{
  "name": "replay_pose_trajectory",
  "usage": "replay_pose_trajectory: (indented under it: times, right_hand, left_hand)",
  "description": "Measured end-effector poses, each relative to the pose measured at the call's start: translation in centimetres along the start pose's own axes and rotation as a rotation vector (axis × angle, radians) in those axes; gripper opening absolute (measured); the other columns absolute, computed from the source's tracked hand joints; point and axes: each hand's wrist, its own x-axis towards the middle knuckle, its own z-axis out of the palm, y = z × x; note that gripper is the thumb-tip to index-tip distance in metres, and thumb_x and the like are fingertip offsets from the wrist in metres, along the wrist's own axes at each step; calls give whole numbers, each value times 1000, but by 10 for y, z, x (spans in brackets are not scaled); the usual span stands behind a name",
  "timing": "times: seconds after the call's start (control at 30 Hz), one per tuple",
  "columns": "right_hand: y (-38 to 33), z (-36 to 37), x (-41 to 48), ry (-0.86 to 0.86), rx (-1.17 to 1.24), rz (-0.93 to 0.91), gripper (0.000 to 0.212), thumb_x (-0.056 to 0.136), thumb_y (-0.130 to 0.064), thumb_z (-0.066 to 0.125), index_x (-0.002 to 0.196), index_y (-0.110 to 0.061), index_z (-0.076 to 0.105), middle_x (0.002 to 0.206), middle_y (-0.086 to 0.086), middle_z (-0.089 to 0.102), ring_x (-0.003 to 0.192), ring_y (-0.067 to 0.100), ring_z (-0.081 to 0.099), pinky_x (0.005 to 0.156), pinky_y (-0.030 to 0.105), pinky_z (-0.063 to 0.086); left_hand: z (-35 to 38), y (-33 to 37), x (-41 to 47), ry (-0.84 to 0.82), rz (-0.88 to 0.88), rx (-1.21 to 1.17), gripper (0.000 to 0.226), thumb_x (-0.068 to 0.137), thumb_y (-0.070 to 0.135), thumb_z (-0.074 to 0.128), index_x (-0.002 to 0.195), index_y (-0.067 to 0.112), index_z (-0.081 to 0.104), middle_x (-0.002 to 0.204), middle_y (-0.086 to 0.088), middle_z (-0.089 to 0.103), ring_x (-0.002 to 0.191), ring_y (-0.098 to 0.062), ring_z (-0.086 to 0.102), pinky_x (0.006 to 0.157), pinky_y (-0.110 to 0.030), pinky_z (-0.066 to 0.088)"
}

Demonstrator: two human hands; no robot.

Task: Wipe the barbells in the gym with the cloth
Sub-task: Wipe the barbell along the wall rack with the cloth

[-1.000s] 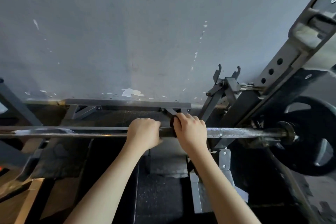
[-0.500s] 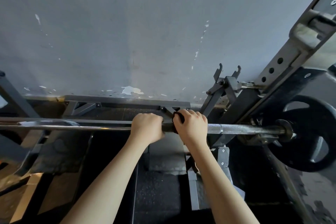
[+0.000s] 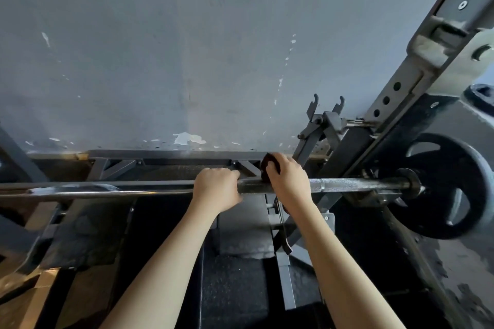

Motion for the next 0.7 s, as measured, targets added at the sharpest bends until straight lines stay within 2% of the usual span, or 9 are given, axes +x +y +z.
replay_pose_trajectory:
  times: [0.07,0.13,0.27,0.3,0.4,0.47,0.53,0.6,0.7]
  right_hand:
    - [13,-4,-42,117,54,-195,34,90,-26,49,118,-13,63,110,6,62,100,23,55,84,33,46]
    - [31,-6,-40,169,-47,-291,39,85,-30,47,115,-12,63,106,7,63,96,25,57,82,36,46]
    - [12,12,-5,331,-13,20,25,84,-21,51,96,-11,70,87,13,67,78,38,60,74,42,46]
    - [1,21,-9,338,-2,-14,26,84,-21,50,96,-11,70,90,12,68,79,37,60,75,42,47]
    - [-1,25,-38,225,-26,-309,33,85,-24,49,107,-11,69,110,9,64,96,29,58,86,40,47]
    - [24,7,-41,212,-88,-375,37,86,-26,49,114,-8,67,115,12,61,100,30,57,87,40,48]
    - [52,-9,-36,294,-150,-280,41,88,-27,46,115,-5,66,113,15,60,99,35,57,85,41,47]
    - [60,-8,-32,380,-83,-123,42,88,-28,44,114,-3,67,114,16,59,104,37,55,90,42,45]
    - [19,25,-39,441,-9,-83,36,88,-28,53,114,-9,69,120,15,59,112,33,50,99,43,39]
  left_hand:
    - [0,-3,1,0,36,-44,23,83,44,59,96,25,58,96,4,66,90,-21,63,68,-29,34]
    - [-1,-7,0,-17,61,-95,22,81,46,59,93,27,55,95,6,64,90,-20,62,68,-29,33]
    - [-2,-7,0,-37,75,-97,22,83,47,58,92,28,52,97,4,63,92,-22,62,67,-29,34]
    - [-2,-6,1,-31,72,-80,23,84,46,57,95,26,55,98,3,64,93,-23,62,67,-30,35]
    - [-1,-5,3,-22,66,-59,24,87,43,55,101,25,59,96,2,66,89,-22,64,67,-29,36]
    - [0,-7,3,-29,76,-76,22,85,43,55,98,25,58,95,2,65,88,-22,62,67,-29,37]
    - [0,-7,2,-38,73,-80,23,85,44,55,98,26,58,96,3,65,88,-23,62,67,-30,37]
    - [0,-6,2,-37,65,-71,26,84,46,55,100,26,59,97,3,65,89,-23,62,67,-29,36]
    - [1,-4,3,-18,54,-42,27,84,45,56,101,25,60,99,2,66,92,-24,63,69,-30,36]
